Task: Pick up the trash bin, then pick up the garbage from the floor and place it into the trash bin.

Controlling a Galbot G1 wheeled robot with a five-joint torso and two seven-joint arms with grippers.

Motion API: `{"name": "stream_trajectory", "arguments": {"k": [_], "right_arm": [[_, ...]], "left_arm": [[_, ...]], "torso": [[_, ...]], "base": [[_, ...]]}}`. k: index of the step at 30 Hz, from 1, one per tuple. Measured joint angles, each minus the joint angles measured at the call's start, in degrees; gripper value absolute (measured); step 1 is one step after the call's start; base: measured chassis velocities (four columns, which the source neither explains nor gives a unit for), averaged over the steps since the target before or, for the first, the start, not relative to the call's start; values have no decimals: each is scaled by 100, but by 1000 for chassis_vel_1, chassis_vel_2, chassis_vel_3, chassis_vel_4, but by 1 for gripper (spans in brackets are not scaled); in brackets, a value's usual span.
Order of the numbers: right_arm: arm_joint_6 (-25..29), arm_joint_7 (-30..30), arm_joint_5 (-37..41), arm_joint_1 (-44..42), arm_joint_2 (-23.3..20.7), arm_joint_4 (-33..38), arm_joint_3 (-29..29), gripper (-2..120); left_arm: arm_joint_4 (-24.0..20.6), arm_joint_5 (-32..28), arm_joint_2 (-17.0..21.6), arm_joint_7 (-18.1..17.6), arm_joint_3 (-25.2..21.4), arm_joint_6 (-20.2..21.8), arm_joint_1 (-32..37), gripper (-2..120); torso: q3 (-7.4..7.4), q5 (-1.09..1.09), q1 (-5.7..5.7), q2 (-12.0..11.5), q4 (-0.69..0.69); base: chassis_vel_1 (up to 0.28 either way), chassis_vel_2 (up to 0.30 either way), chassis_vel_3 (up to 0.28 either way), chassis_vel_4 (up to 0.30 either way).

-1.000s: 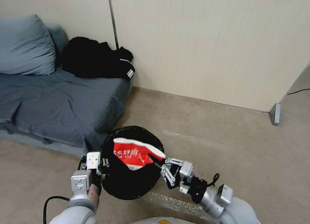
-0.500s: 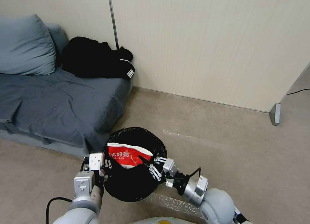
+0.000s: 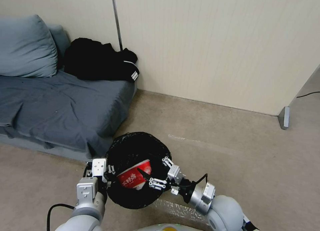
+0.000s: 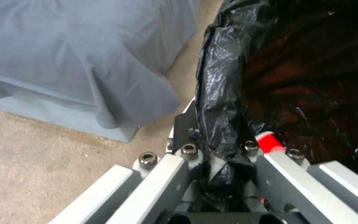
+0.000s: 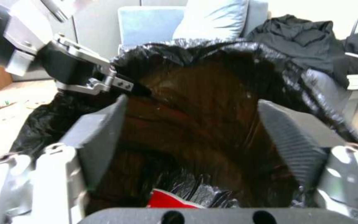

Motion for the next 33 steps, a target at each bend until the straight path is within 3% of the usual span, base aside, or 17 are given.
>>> {"name": "stream_trajectory", "arguments": {"k": [5,10,16,17,18,20,25,33], "right_arm": [[37,-22,-24,-154,-152,412,162,99],[90,11,16,-286,-172,891,422,100],[115,490,489,-510,370,1473,982,100],[132,655,502,-599,564,1547,1102,100],[269,1158,192,-952,1062,1697,1233,100],[380,1317,-11,-1087,1276,1669,1241,100],[650,1369,-300,-1287,1537,1419,1370,100],[762,1450,-415,-1427,1604,1290,1470,100]], "left_arm": [[-6,-11,10,-6,-36,-7,20,1],[-6,-15,20,-6,-60,-29,34,1],[1,-21,32,-6,-80,-58,77,1],[10,-26,38,-6,-88,-61,88,1],[37,-93,60,-35,-129,-62,89,1],[59,-163,82,-77,-147,-62,80,1],[72,-213,96,-86,-163,-63,83,1],[-41,-265,106,-89,-171,-62,163,1]], "torso": [[0,0,0,0,0],[0,0,0,0,0],[0,0,0,0,0],[0,0,0,0,0],[0,-1,0,0,-2],[0,-1,0,0,-1],[0,-1,0,0,-1],[0,0,0,0,0]], "base": [[0,0,0,0],[0,0,0,0],[0,0,0,0],[0,0,0,0],[0,0,0,0],[0,0,0,0],[0,0,0,0],[25,21,25,30]]}}
